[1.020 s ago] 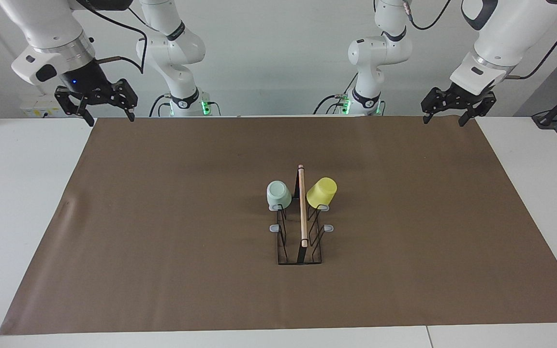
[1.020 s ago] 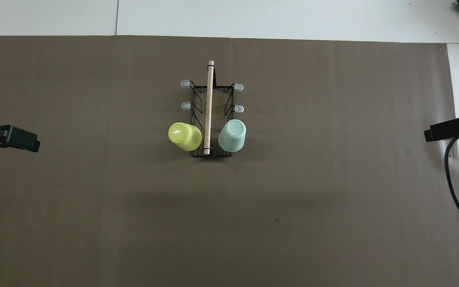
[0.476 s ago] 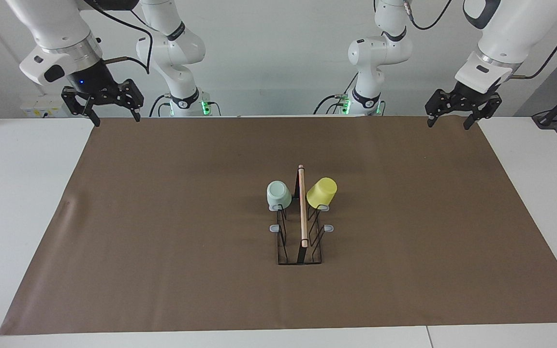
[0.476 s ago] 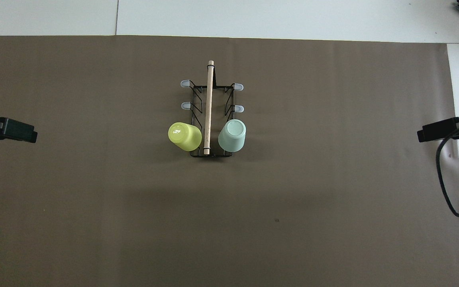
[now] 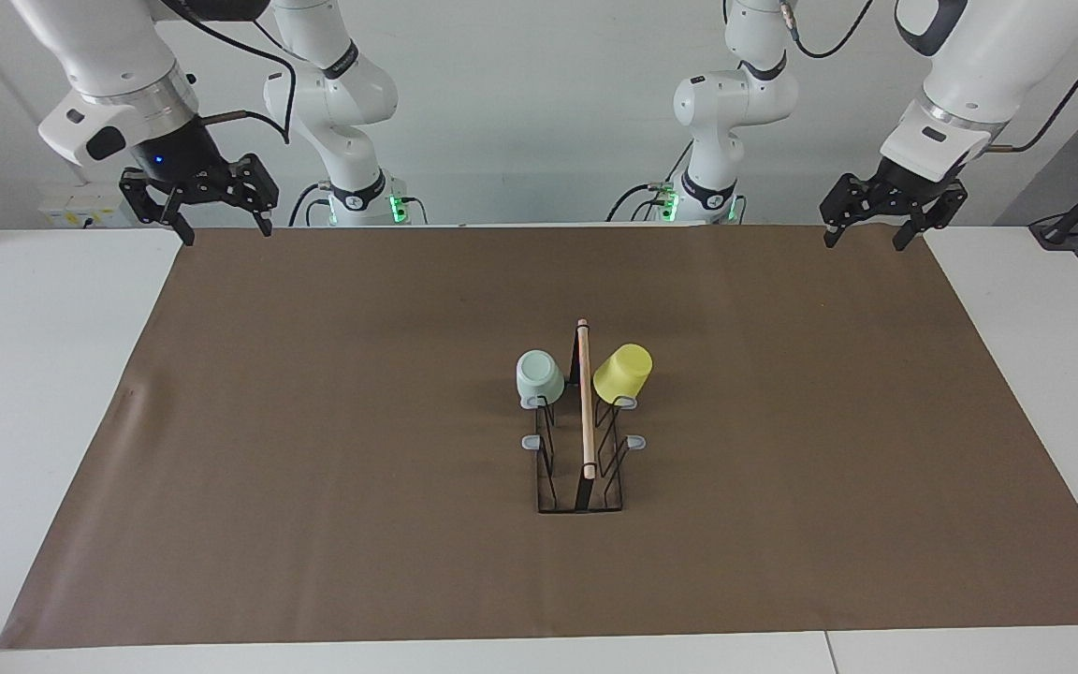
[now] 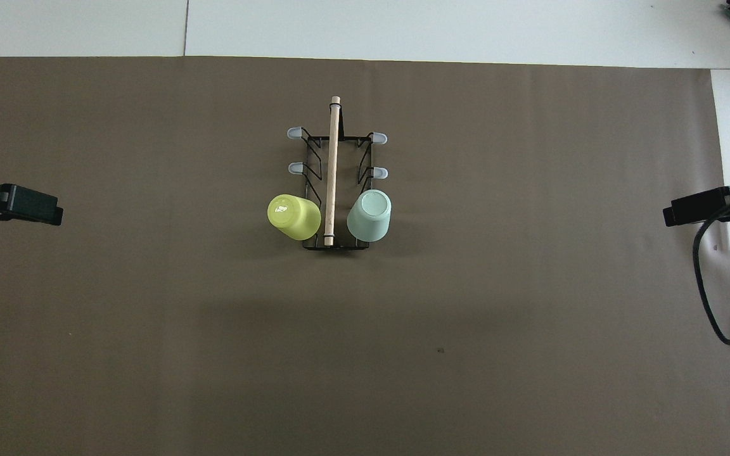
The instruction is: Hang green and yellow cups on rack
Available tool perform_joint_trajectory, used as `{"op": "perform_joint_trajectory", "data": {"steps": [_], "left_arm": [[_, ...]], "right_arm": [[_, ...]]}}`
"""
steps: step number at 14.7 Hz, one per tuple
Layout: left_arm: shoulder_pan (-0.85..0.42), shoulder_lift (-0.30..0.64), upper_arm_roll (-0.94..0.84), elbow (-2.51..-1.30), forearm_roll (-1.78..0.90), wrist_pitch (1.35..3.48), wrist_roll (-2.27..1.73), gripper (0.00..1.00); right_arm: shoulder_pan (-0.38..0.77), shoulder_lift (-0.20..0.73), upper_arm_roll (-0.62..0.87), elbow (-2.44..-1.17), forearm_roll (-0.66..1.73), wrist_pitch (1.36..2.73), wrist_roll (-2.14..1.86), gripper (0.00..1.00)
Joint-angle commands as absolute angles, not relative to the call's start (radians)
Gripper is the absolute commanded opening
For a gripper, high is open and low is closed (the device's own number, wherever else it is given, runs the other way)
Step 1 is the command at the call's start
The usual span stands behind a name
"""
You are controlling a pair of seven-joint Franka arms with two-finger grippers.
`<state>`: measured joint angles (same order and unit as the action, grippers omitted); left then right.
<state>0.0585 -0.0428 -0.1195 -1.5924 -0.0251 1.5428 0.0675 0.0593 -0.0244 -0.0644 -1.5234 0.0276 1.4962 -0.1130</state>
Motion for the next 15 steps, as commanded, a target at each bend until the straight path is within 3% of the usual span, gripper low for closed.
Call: {"op": "perform_joint_trajectory", "data": {"steps": [1, 15], "left_arm": [[0.058, -0.060, -0.118, -1.611, -0.034, 1.552, 0.051, 1.00], [0.058, -0.063, -0.120, -1.620, -0.034, 1.557, 0.060, 1.00]], "right_arm": [[0.057, -0.049, -0.061, -1.552, 0.023, 1.511, -0.098, 1.00], [0.046, -0.049, -0.032, -1.554, 0.023, 1.516, -0.094, 1.00]]}}
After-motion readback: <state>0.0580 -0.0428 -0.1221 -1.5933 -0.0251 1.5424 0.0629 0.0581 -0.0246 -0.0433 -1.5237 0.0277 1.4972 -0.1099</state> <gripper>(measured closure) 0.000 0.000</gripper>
